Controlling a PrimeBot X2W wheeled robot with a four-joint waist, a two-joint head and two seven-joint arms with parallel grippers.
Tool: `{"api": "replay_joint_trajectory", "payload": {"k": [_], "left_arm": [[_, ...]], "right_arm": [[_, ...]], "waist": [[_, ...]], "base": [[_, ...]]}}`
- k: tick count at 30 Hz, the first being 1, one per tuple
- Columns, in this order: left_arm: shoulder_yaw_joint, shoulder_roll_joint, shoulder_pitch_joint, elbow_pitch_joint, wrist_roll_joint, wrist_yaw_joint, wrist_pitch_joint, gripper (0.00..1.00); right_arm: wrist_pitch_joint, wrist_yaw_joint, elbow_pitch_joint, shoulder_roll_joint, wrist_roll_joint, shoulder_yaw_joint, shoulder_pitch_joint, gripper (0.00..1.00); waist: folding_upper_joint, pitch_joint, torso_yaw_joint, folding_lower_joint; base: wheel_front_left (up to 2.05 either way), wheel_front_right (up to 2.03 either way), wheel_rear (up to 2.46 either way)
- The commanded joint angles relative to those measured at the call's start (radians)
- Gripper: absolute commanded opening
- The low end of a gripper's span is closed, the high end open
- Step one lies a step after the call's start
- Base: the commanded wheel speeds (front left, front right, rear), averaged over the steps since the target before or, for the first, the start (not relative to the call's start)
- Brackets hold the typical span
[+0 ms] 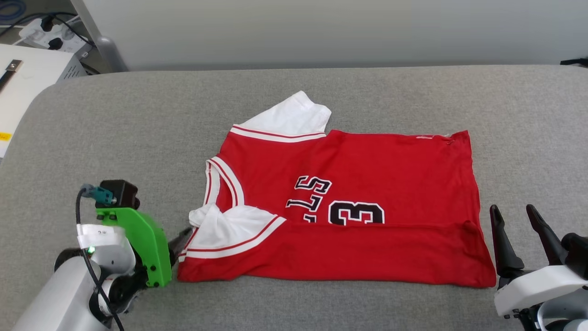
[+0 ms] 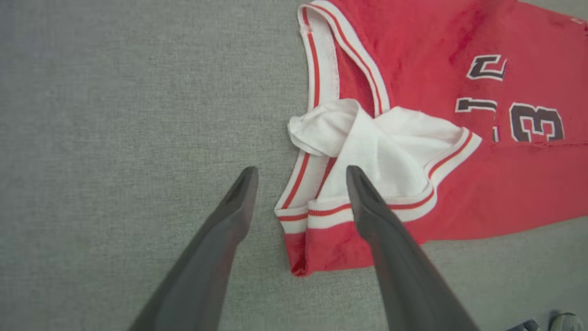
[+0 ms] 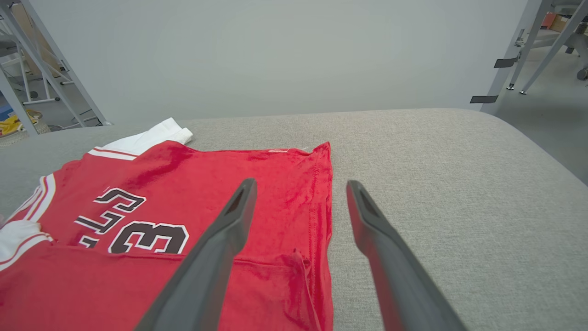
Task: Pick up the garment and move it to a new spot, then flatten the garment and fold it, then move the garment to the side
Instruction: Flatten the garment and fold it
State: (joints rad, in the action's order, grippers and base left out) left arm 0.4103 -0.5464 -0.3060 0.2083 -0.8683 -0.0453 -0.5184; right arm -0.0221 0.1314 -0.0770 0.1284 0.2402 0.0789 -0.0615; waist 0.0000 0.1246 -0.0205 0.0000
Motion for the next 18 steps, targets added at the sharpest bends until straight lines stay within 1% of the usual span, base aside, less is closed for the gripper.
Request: {"api": "replay_joint_trajectory", "payload": {"k": [1,4,6,7,11,12,13,14,15,16,18], "left_arm": [[0.006,-0.014,0.024,-0.012,-0.014,-0.015,-0.029,1.0],[0.015,-0.023,0.038,-0.022,-0.016,-0.044,-0.073,1.0],[0.021,-0.024,0.042,-0.012,-0.015,-0.051,-0.082,1.0],[0.027,-0.011,0.044,0.014,-0.019,-0.046,-0.078,1.0],[0.058,0.013,0.045,0.047,-0.021,-0.033,-0.096,1.0],[0.071,0.019,0.046,0.054,-0.019,-0.028,-0.105,0.97],[0.079,0.025,0.046,0.058,-0.019,-0.023,-0.108,0.67],[0.088,0.032,0.046,0.062,-0.016,-0.017,-0.109,0.05],[0.095,0.038,0.048,0.067,-0.017,-0.015,-0.114,0.0],[0.104,0.044,0.05,0.072,-0.02,-0.011,-0.122,0.0],[0.121,0.054,0.044,0.074,-0.004,0.01,-0.099,0.0]], "right_arm": [[0.001,-0.001,-0.012,-0.006,-0.004,0.0,-0.005,1.0],[0.001,-0.001,-0.022,-0.012,0.0,-0.002,0.005,1.0],[0.003,-0.001,-0.021,-0.014,0.005,-0.005,0.012,1.0],[0.007,-0.001,-0.008,-0.015,0.007,-0.003,0.021,1.0],[0.005,-0.001,0.018,-0.013,0.013,0.003,0.034,1.0],[0.003,-0.001,0.023,-0.011,0.014,0.003,0.036,1.0],[0.004,-0.001,0.027,-0.011,0.016,0.005,0.037,1.0],[0.005,-0.001,0.031,-0.01,0.017,0.007,0.038,1.0],[0.005,-0.001,0.034,-0.008,0.019,0.009,0.039,1.0],[0.008,-0.001,0.038,-0.006,0.021,0.012,0.04,1.0],[0.023,-0.001,0.047,0.0,0.036,0.029,0.043,1.0]], "waist": [[0.0,0.023,-0.016,0.0],[0.0,0.053,-0.03,0.0],[0.0,0.069,-0.038,0.0],[0.0,0.093,-0.05,0.0],[0.0,0.108,-0.059,0.0],[0.0,0.11,-0.059,0.0],[0.0,0.111,-0.06,0.0],[0.0,0.111,-0.06,0.0],[0.0,0.111,-0.06,0.0],[0.0,0.109,-0.06,0.0],[0.0,0.093,-0.049,0.0]], "base": [[0.0,0.0,0.0],[0.0,0.0,0.0],[0.0,0.0,0.0],[0.0,0.0,0.0],[0.0,0.0,0.0],[0.0,0.0,0.0],[0.0,0.0,0.0],[0.0,0.0,0.0],[0.0,0.0,0.0],[0.0,0.0,0.0],[0.0,0.0,0.0]]}}
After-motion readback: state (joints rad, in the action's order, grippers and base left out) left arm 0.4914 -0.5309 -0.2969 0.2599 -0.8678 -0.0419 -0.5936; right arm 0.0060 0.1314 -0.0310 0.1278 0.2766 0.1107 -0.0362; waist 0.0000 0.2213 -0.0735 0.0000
